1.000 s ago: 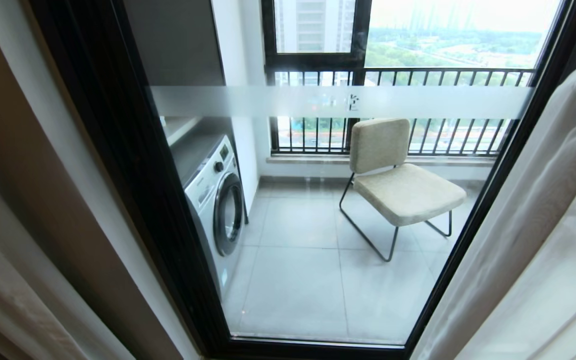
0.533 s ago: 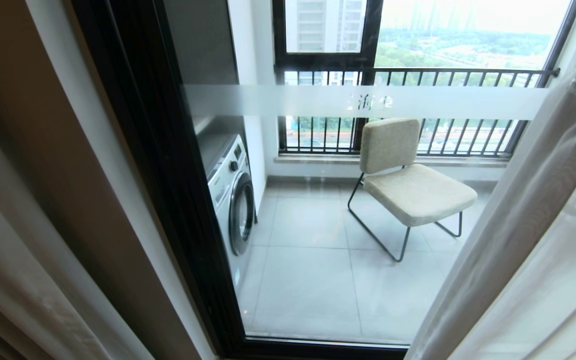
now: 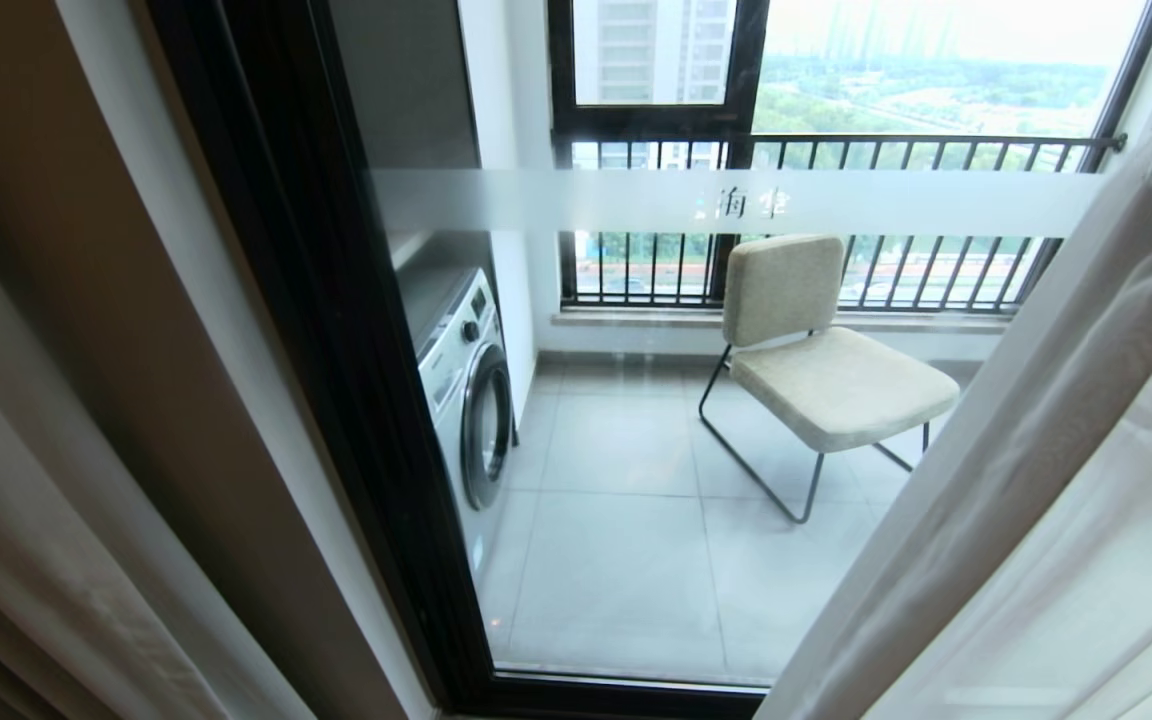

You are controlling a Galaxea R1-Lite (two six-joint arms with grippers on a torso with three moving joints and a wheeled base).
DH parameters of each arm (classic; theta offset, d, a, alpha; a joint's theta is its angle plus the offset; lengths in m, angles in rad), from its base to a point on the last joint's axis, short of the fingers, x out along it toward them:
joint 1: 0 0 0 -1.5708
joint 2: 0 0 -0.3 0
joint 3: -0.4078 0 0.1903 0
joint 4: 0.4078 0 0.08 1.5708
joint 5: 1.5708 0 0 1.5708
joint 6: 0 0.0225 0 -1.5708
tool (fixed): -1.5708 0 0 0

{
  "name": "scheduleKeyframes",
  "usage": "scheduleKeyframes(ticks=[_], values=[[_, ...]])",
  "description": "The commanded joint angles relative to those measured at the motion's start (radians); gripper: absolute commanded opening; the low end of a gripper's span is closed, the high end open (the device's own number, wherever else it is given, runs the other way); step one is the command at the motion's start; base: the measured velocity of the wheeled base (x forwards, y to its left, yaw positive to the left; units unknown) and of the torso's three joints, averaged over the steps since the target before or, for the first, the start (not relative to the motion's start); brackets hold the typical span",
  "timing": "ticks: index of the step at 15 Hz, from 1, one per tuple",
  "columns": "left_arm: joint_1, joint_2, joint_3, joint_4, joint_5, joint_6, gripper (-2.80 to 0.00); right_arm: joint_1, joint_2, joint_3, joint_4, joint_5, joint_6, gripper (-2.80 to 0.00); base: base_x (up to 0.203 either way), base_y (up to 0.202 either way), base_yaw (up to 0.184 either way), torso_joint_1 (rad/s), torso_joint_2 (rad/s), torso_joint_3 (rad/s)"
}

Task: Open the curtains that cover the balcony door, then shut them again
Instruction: Close the inner curtains on both sides

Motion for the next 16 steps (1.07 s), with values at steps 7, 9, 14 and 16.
scheduleKeyframes(ticks=[7, 9, 14, 16], values=[[0.0, 0.0, 0.0, -0.001, 0.0, -0.001, -2.8, 0.151, 0.053, -0.02, -0.034, -0.012, -0.062, -2.8, 0.0, 0.0, 0.0, 0.0, 0.0, 0.0], [0.001, 0.0, 0.0, -0.001, 0.0, -0.001, -2.8, 0.203, 0.093, -0.029, -0.091, -0.028, -0.091, -2.8, 0.0, 0.0, 0.0, 0.0, 0.0, 0.0], [0.0, 0.001, -0.001, -0.001, 0.0, -0.001, -2.8, 0.236, 0.105, -0.036, -0.098, -0.048, -0.104, -2.8, 0.0, 0.0, 0.0, 0.0, 0.0, 0.0], [0.0, 0.0, 0.0, -0.001, 0.0, -0.001, -2.8, 0.233, 0.105, -0.036, -0.096, -0.097, -0.101, -2.8, 0.0, 0.0, 0.0, 0.0, 0.0, 0.0]])
